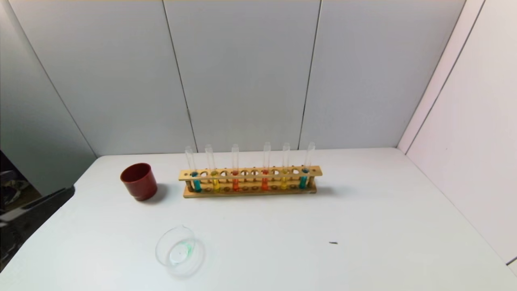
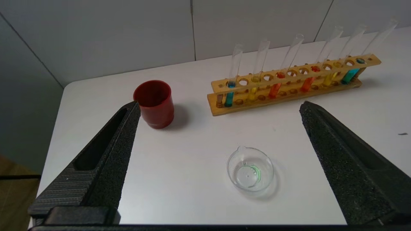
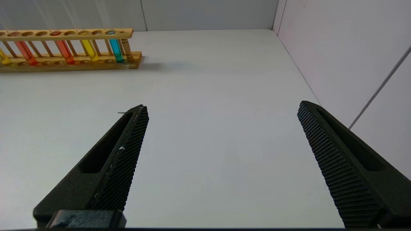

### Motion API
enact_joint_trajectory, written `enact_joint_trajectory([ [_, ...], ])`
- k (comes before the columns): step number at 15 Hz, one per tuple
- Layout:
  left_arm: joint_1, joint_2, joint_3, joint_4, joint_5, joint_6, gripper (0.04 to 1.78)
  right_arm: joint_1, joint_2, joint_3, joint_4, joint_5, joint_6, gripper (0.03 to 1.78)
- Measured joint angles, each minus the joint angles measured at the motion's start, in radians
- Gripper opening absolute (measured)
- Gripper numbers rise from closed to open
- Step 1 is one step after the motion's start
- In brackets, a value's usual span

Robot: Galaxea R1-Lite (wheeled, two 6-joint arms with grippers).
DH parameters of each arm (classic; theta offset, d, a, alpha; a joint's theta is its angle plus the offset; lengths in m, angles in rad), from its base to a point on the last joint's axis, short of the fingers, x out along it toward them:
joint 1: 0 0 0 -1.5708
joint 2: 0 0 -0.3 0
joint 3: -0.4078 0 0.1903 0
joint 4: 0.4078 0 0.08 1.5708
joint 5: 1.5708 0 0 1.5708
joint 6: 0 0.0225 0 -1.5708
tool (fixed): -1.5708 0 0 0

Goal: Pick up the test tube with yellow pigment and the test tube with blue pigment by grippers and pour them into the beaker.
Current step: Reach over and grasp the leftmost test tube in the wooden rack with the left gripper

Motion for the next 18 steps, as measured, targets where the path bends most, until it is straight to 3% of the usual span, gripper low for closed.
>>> enact_joint_trajectory([
  [9, -0.153, 0.434, -0.013, -0.306, 0.025, -0.004, 1.74, 0.0, 0.0, 0.0, 0.0, 0.0, 0.0, 1.7],
  [18, -0.174, 0.768, -0.019, -0.601, 0.046, -0.002, 1.74, 0.0, 0.0, 0.0, 0.0, 0.0, 0.0, 1.7],
])
